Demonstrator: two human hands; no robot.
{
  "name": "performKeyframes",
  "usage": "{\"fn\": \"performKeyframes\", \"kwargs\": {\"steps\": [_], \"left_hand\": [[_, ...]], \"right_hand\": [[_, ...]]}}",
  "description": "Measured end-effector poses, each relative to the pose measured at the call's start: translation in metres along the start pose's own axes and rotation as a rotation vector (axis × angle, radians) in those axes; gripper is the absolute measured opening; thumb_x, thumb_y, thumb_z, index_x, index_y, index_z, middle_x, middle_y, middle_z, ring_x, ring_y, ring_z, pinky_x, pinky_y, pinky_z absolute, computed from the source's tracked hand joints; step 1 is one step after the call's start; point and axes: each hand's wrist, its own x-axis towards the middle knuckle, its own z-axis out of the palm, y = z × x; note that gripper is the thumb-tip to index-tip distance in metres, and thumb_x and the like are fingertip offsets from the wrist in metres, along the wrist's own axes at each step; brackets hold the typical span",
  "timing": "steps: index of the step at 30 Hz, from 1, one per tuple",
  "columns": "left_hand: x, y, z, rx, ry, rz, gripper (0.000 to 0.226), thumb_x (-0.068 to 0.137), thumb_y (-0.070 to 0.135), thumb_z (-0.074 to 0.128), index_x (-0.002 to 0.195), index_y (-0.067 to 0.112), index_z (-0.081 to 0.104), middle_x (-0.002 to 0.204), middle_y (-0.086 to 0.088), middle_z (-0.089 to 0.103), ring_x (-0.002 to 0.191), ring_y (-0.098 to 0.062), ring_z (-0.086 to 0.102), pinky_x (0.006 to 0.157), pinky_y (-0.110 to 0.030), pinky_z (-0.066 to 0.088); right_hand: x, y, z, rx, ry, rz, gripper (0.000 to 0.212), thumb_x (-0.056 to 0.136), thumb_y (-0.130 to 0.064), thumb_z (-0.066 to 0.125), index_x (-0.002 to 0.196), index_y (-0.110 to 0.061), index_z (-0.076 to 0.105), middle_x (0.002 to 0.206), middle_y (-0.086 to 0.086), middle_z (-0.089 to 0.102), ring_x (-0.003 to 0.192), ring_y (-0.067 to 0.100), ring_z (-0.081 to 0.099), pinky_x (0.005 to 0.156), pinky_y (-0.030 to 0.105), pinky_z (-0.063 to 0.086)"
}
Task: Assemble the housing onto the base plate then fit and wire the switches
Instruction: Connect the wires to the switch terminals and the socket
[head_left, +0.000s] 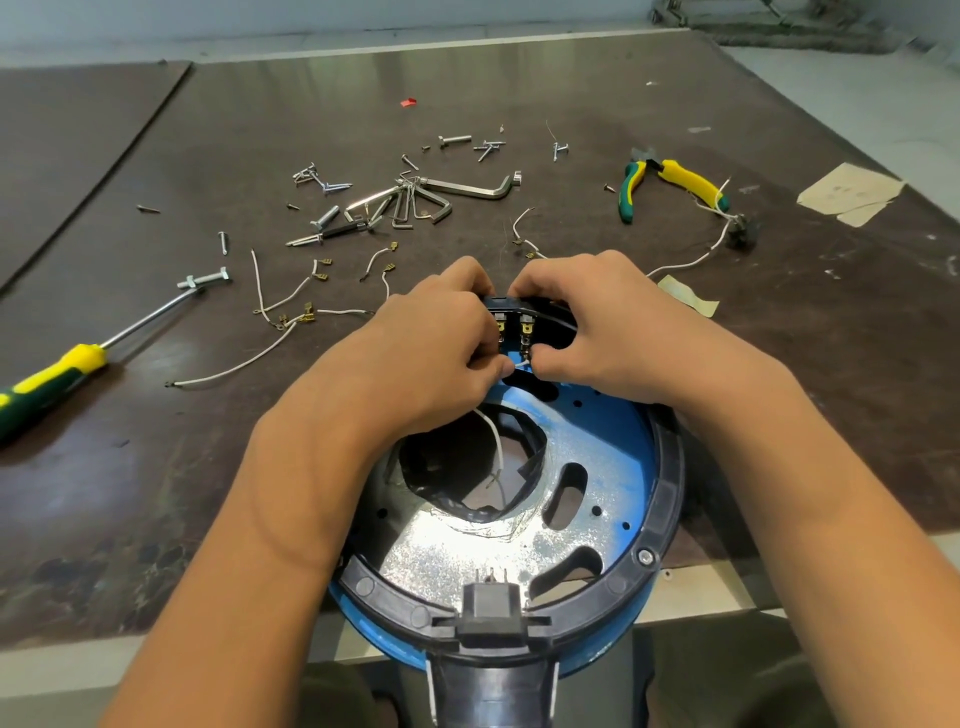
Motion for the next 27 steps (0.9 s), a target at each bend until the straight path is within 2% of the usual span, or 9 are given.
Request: {"fn": "performKeyframes", "kwargs": {"steps": [5, 10, 14, 16, 18, 22, 27], "left_hand": [[-0.0001, -0.0051, 0.0014, -0.005, 0.029, 0.008, 0.027, 0.091, 0.042, 0.063, 0.081, 0.019, 0.073, 0.123, 0.002, 0.043, 0.086, -0.015, 0.049, 0.083, -0.044, 0.047], [-0.0015, -0.0089, 0.0004, -0.045, 0.049, 0.028, 0.021, 0.086, 0.041, 0.070, 0.080, 0.022, 0.077, 0.123, 0.004, 0.047, 0.092, -0.015, 0.055, 0.080, -0.035, 0.047], [-0.0028, -0.0097, -0.0017, -0.072, 0.070, 0.029, 0.011, 0.081, 0.036, 0.077, 0.083, 0.026, 0.080, 0.123, 0.005, 0.051, 0.098, -0.013, 0.056, 0.082, -0.029, 0.046], [-0.0028, -0.0096, -0.0020, -0.075, 0.071, 0.023, 0.007, 0.080, 0.033, 0.079, 0.084, 0.027, 0.080, 0.125, 0.005, 0.051, 0.100, -0.013, 0.056, 0.084, -0.028, 0.045], [-0.0024, -0.0088, -0.0012, -0.072, 0.067, 0.018, 0.006, 0.082, 0.031, 0.078, 0.085, 0.026, 0.079, 0.125, 0.005, 0.050, 0.101, -0.014, 0.055, 0.085, -0.028, 0.045], [-0.0013, -0.0084, -0.0004, -0.070, 0.071, 0.020, 0.006, 0.083, 0.030, 0.077, 0.084, 0.025, 0.079, 0.123, 0.004, 0.050, 0.100, -0.016, 0.056, 0.086, -0.035, 0.048], [-0.0010, -0.0092, 0.0005, -0.086, 0.101, 0.033, 0.002, 0.080, 0.028, 0.080, 0.079, 0.027, 0.079, 0.129, 0.002, 0.048, 0.106, -0.018, 0.056, 0.089, -0.039, 0.049]], "right_hand": [[0.0000, -0.0006, 0.0001, 0.027, -0.013, 0.016, 0.041, 0.075, -0.027, 0.073, 0.115, -0.024, 0.062, 0.099, -0.004, 0.065, 0.091, 0.012, 0.058, 0.074, 0.025, 0.046], [-0.0032, -0.0046, -0.0025, 0.130, -0.044, -0.016, 0.048, 0.077, -0.029, 0.071, 0.124, -0.024, 0.062, 0.104, -0.009, 0.068, 0.091, 0.003, 0.062, 0.076, 0.014, 0.049], [-0.0034, -0.0054, -0.0026, 0.145, -0.098, -0.030, 0.058, 0.076, -0.032, 0.078, 0.130, -0.025, 0.057, 0.113, -0.008, 0.065, 0.100, 0.005, 0.060, 0.086, 0.025, 0.052], [-0.0030, -0.0047, -0.0025, 0.124, -0.103, -0.028, 0.065, 0.075, -0.033, 0.081, 0.133, -0.025, 0.054, 0.118, -0.008, 0.063, 0.104, 0.007, 0.059, 0.090, 0.026, 0.051], [-0.0024, -0.0042, -0.0021, 0.119, -0.097, -0.026, 0.066, 0.075, -0.033, 0.082, 0.134, -0.025, 0.053, 0.119, -0.008, 0.063, 0.105, 0.007, 0.058, 0.091, 0.026, 0.051], [-0.0013, -0.0031, -0.0009, 0.102, -0.079, -0.019, 0.056, 0.077, -0.036, 0.082, 0.126, -0.024, 0.059, 0.113, -0.008, 0.063, 0.099, 0.008, 0.058, 0.087, 0.030, 0.051], [0.0001, -0.0022, -0.0014, 0.104, -0.075, -0.038, 0.055, 0.077, -0.043, 0.081, 0.123, -0.022, 0.061, 0.110, -0.006, 0.064, 0.097, 0.009, 0.058, 0.085, 0.030, 0.050]]}}
